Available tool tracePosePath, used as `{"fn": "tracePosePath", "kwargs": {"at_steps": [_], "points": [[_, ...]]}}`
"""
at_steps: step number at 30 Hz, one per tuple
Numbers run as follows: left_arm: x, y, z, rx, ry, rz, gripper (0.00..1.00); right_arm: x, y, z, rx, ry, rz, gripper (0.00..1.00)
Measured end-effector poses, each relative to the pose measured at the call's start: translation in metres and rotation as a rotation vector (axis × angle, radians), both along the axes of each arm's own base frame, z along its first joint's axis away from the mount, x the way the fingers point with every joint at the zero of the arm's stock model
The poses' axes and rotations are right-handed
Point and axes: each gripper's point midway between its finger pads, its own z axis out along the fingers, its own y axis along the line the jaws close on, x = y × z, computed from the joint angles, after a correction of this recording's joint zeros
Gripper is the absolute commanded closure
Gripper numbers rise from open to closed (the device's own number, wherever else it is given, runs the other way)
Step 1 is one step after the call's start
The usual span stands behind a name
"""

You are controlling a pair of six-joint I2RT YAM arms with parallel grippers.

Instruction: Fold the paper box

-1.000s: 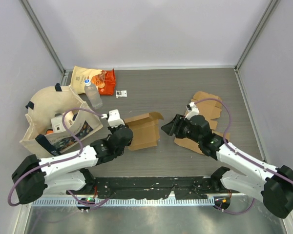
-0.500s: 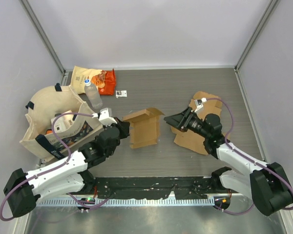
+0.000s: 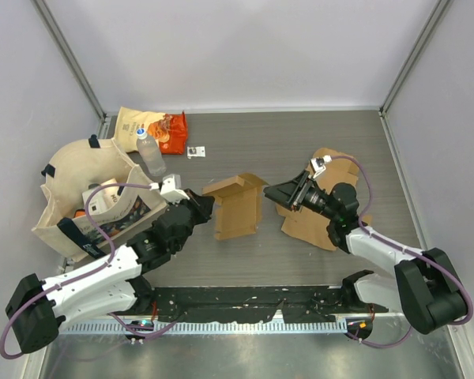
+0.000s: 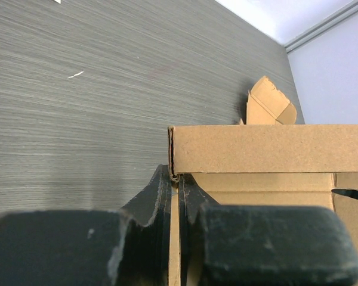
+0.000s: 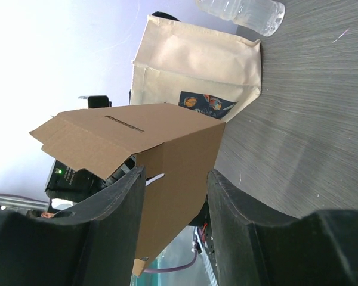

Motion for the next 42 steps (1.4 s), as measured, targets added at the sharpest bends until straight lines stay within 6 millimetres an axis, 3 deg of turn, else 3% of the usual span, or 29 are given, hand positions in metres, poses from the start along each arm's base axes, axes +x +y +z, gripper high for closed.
{"fn": "tracePosePath", "kwargs": {"at_steps": [10,18,21,27,28,31,32,33,34,35,42], "points": [[0.0,-0.007,0.001,-0.02,-0.002,-0.025,1.0,-0.001,0.006,-0.002,0.014,0.015,0.024,0.51],[0.001,-0.009,0.002,-0.025,-0.004,-0.028,1.0,-0.008,0.022,0.0,0.029,0.018,0.07,0.53],[0.001,-0.009,0.001,-0.023,-0.001,-0.03,1.0,-0.007,0.025,0.0,0.031,0.014,0.07,0.59],[0.001,-0.009,-0.001,-0.011,0.001,-0.033,1.0,-0.001,0.029,-0.002,0.002,-0.002,0.037,0.84],[0.001,-0.008,-0.002,-0.007,0.002,-0.033,1.0,0.0,0.03,-0.003,-0.008,-0.004,0.032,0.98],[0.003,-0.006,-0.002,0.004,-0.004,-0.023,1.0,0.004,0.03,-0.01,-0.045,-0.005,0.005,0.99],[0.003,-0.006,-0.002,0.009,-0.005,-0.024,1.0,0.006,0.029,-0.013,-0.055,0.001,-0.002,0.97],[0.003,-0.005,-0.003,0.015,-0.003,-0.024,1.0,0.006,0.029,-0.015,-0.063,0.004,-0.007,0.71],[0.003,-0.005,-0.004,0.018,-0.002,-0.024,1.0,0.006,0.029,-0.017,-0.07,0.008,-0.011,0.57],[0.003,-0.005,-0.004,0.02,-0.001,-0.024,1.0,0.006,0.028,-0.018,-0.078,0.012,-0.015,0.52],[0.001,-0.001,-0.008,0.051,0.014,-0.021,1.0,-0.009,0.007,-0.027,-0.278,-0.091,-0.031,0.46]]}}
